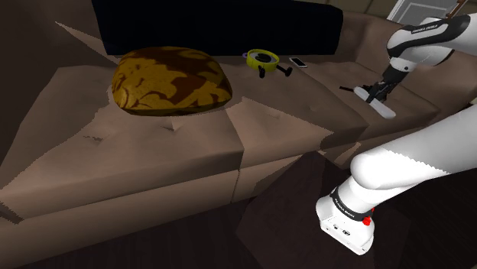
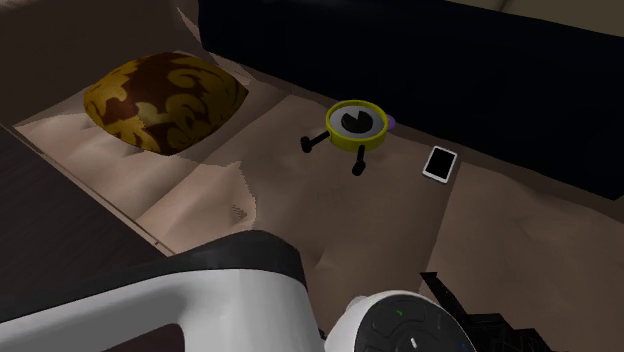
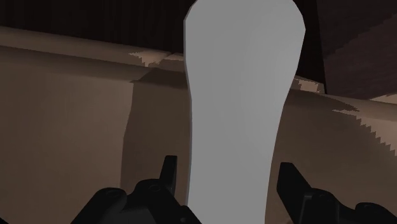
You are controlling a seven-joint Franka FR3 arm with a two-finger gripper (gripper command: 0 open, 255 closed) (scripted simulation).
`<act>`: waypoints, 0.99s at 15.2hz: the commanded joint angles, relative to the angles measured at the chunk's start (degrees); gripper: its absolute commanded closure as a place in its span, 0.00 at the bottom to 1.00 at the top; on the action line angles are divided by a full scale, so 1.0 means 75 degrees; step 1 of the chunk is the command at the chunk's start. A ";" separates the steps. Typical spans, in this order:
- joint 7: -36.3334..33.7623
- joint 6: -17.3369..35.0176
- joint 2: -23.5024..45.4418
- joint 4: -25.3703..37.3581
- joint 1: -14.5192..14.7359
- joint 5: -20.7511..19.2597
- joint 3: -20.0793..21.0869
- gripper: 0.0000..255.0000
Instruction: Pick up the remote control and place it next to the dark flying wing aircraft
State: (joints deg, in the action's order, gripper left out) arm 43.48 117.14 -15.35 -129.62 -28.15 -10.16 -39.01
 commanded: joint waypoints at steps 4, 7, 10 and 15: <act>0.0096 0.0562 0.0227 -0.0357 0.0018 0.0080 -0.0127 1.00; 0.0170 0.0895 0.0400 -0.0541 0.0040 0.0160 -0.0205 1.00; 0.0260 0.1232 0.0596 -0.0710 0.0068 0.0265 -0.0284 1.00; 0.0458 0.1797 0.0975 -0.0961 0.0127 0.0508 -0.0413 1.00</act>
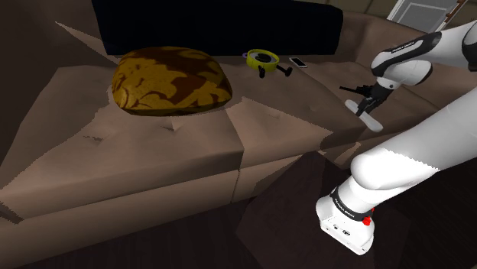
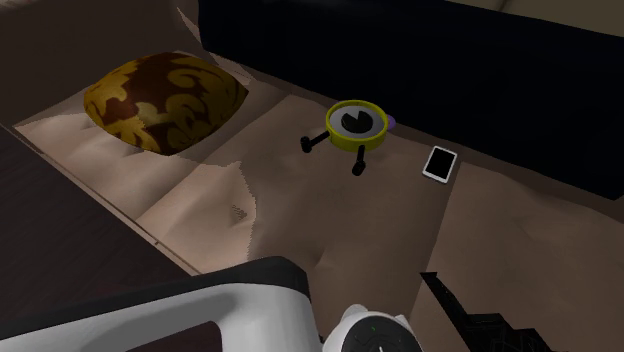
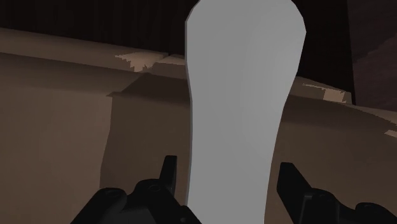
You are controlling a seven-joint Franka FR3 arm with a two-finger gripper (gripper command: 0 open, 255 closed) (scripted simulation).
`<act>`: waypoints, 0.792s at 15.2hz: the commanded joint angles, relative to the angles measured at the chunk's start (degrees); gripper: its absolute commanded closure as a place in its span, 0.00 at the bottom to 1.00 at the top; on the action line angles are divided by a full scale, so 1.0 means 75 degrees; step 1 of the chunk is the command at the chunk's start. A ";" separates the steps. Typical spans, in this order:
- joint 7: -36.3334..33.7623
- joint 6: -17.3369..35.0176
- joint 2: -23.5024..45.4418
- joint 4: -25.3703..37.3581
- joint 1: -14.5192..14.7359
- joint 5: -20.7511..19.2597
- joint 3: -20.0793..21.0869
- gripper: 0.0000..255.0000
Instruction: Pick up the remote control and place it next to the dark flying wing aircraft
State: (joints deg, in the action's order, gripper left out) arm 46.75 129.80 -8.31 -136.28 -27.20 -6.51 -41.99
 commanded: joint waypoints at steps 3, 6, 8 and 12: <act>0.0059 0.0198 0.0102 -0.0109 0.0011 0.0069 -0.0034 1.00; 0.0059 0.0198 0.0102 -0.0109 0.0011 0.0069 -0.0034 1.00; 0.0059 0.0198 0.0102 -0.0109 0.0011 0.0069 -0.0034 1.00; 0.0059 0.0199 0.0102 -0.0109 0.0011 0.0069 -0.0034 0.00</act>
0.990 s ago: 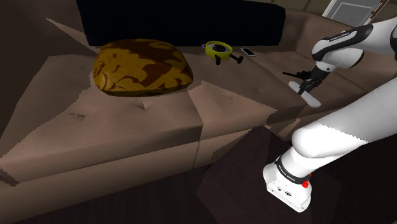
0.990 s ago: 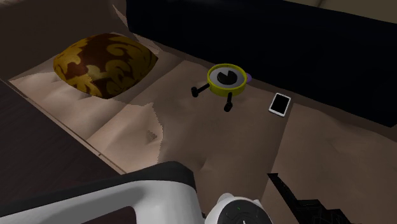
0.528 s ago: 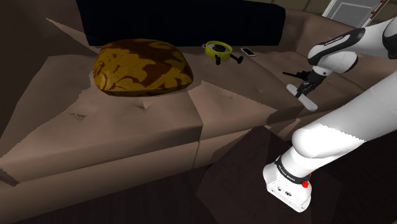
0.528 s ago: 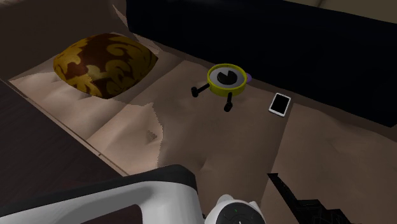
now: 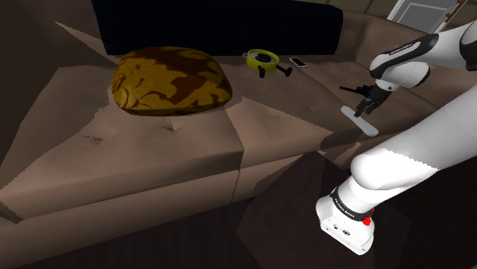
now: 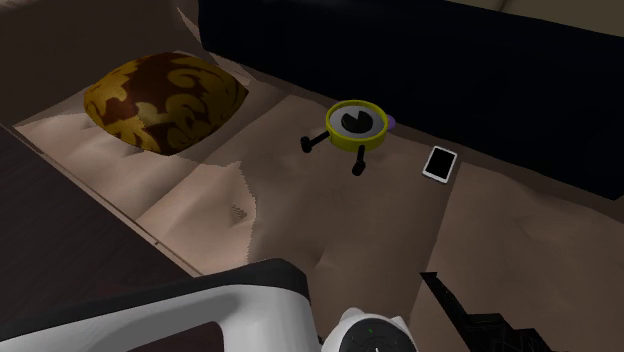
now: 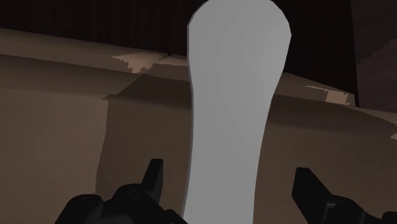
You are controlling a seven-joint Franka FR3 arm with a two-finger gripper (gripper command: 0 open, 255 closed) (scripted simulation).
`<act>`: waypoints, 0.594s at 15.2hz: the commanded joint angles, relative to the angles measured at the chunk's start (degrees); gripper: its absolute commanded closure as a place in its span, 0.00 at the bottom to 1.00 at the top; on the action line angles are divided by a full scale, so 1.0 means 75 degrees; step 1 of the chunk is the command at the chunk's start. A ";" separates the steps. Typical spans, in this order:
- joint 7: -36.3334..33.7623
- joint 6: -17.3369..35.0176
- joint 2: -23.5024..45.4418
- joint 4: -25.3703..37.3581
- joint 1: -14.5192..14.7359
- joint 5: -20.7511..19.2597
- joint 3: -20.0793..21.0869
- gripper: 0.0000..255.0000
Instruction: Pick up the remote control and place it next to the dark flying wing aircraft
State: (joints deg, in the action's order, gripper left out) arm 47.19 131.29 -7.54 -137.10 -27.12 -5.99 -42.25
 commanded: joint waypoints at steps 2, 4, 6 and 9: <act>0.0000 0.0000 0.0000 0.0000 0.0000 0.0000 0.0000 0.00; -0.0112 -0.0283 -0.0204 0.0118 -0.0027 -0.0143 0.0055 0.00; -0.0287 -0.0847 -0.0562 0.0383 -0.0072 -0.0359 0.0173 0.00; -0.0339 -0.1067 -0.0684 0.0499 -0.0094 -0.0420 0.0229 0.00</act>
State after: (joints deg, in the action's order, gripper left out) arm 44.80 123.84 -12.46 -133.68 -27.82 -9.03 -40.67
